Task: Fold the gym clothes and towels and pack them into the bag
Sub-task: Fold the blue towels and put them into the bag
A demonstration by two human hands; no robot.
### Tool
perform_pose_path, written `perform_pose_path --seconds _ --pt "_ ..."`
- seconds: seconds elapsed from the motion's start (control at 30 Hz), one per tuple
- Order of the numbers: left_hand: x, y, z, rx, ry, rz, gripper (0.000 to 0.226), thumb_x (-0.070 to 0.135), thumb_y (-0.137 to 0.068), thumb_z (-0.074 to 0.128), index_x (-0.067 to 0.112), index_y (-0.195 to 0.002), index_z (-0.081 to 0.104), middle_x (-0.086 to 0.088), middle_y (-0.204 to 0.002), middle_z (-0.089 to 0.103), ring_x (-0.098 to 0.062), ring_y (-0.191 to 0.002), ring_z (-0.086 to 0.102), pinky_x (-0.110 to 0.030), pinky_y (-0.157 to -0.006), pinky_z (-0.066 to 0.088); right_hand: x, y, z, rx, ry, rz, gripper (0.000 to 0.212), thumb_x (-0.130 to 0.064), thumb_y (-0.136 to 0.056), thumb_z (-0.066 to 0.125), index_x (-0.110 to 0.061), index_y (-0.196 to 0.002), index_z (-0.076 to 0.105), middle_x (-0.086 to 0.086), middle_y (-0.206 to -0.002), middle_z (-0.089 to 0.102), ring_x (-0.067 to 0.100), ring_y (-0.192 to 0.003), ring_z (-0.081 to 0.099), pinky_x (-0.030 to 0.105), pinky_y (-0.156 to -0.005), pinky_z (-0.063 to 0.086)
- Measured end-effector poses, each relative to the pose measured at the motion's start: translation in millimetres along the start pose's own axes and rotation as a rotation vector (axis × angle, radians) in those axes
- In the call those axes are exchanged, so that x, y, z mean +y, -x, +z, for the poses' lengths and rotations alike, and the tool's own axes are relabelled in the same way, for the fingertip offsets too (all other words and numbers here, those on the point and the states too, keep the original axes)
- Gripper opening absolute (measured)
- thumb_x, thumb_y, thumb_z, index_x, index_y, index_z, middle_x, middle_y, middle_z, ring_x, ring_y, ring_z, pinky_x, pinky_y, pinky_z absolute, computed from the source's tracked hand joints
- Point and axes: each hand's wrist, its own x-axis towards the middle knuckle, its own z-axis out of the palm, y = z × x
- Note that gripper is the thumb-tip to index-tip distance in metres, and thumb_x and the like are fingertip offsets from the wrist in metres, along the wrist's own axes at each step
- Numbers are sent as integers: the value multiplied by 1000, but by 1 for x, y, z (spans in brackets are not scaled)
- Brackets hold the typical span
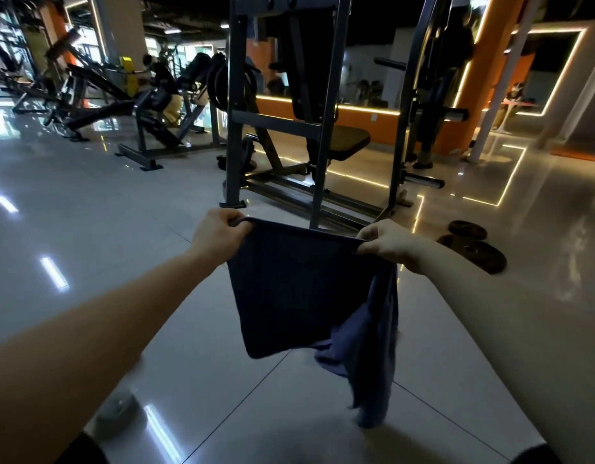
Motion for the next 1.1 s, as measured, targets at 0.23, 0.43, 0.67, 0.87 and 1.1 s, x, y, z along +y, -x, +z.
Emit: perform_pose_path --seconds 0.23,0.43,0.67,0.87,1.1 --pt "-35 -10 -13 115 -21 -179 17 20 -97 59 18 -86 73 -7 -85 70 -26 -81 65 -35 -71 50 24 -1 7 93 269 -26 14 -7 -93 61 -11 -100 73 7 -96 69 18 -89 64 28 -73 50" --pt "-66 -11 -29 235 69 -415 17 21 -91 62 15 -79 72 -12 -82 68 -31 -76 64 -32 -63 48 45 -5 9 115 464 -15 23 -4 -91 57 -18 -95 74 -1 -91 67 19 -93 63 40 -87 51" --pt "-77 -10 -38 355 41 -489 13 20 -89 64 14 -81 71 -14 -88 71 -35 -81 67 -44 -82 60 66 -6 9 205 613 110 15 -9 -88 62 -23 -81 65 1 -88 63 20 -87 62 42 -82 56" --pt "-78 -11 -43 465 55 -501 25 24 -85 71 10 -66 65 -7 -65 57 -29 -60 54 -35 -64 49 82 -5 17 211 675 275 6 -13 -90 62 -16 -90 67 4 -87 64 19 -81 62 39 -81 58" --pt "-86 -15 -39 299 165 -605 14 16 -89 74 3 -93 70 -18 -100 70 -34 -89 67 -42 -84 59 77 -4 26 30 6 573 21 -8 -100 47 2 -107 65 17 -100 70 25 -79 69 35 -64 56"
